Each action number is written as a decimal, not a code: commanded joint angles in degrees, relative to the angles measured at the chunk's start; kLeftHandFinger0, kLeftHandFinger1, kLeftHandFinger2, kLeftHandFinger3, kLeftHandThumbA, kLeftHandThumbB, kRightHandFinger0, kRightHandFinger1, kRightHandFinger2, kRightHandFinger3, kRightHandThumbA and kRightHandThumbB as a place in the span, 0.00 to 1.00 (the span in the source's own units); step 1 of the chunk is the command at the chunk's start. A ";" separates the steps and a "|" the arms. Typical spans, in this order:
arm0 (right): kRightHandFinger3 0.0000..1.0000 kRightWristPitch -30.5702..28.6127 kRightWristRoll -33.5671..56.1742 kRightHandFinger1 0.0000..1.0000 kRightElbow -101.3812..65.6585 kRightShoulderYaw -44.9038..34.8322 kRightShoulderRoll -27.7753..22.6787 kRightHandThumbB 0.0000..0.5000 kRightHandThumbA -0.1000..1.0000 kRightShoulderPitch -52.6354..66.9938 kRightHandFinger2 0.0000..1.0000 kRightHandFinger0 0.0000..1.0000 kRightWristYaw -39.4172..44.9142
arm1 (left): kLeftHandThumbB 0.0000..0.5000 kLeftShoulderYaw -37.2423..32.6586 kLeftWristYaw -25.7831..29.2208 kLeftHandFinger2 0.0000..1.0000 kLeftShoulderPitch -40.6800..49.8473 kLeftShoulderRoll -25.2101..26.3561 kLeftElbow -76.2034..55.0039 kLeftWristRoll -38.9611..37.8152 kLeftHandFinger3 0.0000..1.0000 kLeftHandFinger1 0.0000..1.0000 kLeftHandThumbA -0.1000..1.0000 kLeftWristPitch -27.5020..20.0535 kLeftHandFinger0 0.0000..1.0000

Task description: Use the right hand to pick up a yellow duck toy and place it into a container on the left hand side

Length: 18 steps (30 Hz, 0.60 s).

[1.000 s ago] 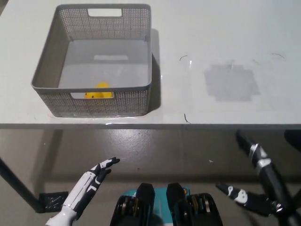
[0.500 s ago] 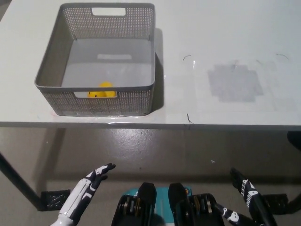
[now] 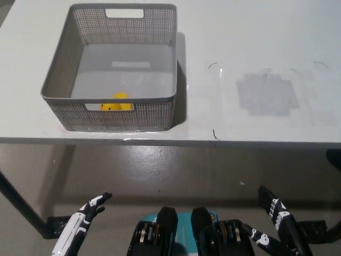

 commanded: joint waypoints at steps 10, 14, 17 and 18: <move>1.00 -1.63 3.45 1.00 -0.98 -0.82 -1.14 0.72 1.00 0.60 1.00 1.00 2.08 | 0.74 -0.31 0.39 1.00 0.71 -1.21 -0.03 -1.97 1.00 1.00 1.00 -3.01 1.00; 1.00 -1.64 3.59 1.00 -0.67 -0.91 -1.63 0.73 1.00 -0.04 1.00 1.00 2.24 | 0.68 -0.53 0.56 1.00 -0.13 -1.40 0.47 -1.31 1.00 1.00 1.00 -3.86 1.00; 1.00 -1.17 3.83 1.00 -0.79 -0.68 -1.50 0.71 1.00 0.58 1.00 1.00 2.18 | 0.67 -0.65 0.50 1.00 -0.13 -1.22 0.27 -0.86 1.00 1.00 1.00 -3.34 1.00; 1.00 -1.15 3.99 1.00 -0.70 -0.67 -1.49 0.71 1.00 0.56 1.00 1.00 2.14 | 0.67 -0.69 0.46 1.00 -0.36 -1.18 0.32 -0.80 1.00 1.00 1.00 -3.12 1.00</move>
